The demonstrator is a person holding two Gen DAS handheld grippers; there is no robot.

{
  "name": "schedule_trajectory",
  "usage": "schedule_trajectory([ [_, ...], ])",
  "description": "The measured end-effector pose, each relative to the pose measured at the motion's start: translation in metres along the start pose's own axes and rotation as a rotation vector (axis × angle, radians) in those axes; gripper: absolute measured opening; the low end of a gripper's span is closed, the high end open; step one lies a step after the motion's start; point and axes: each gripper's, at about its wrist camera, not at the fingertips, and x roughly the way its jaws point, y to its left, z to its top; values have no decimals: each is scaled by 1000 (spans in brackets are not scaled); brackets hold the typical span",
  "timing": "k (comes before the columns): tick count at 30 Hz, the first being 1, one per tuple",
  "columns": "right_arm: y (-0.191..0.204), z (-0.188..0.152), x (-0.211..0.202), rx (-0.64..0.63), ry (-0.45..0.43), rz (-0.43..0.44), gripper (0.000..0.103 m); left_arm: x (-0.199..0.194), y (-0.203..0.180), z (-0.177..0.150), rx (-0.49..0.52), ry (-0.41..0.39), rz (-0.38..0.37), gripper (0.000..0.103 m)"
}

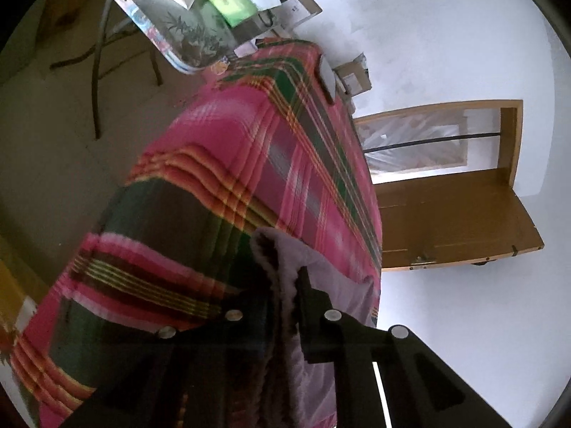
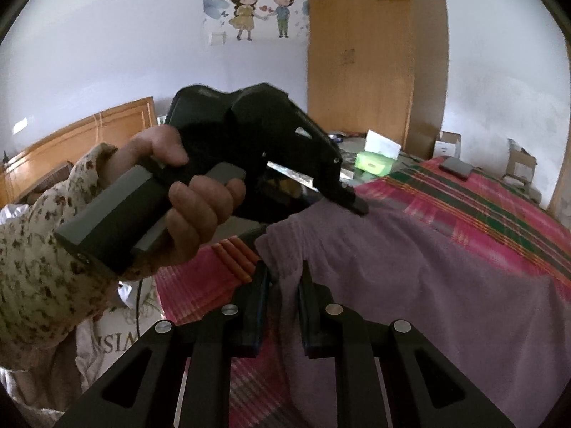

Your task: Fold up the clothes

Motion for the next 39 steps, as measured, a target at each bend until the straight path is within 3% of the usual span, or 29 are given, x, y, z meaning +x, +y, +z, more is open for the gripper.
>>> schedule_trajectory([
  [7,5,-3,31,4,112,4,15,7,16,6,-32,11,11,12],
  [16,1,-5,33,19,97,0,15,7,14,5,-14,9,24,13],
  [26,-1,0,10,44,6,-6,15,-2,-32,-4,94,-47,113,13],
  [39,-23,0,-68,131,-161,-55,15,3,-108,-15,212,-61,111,13],
])
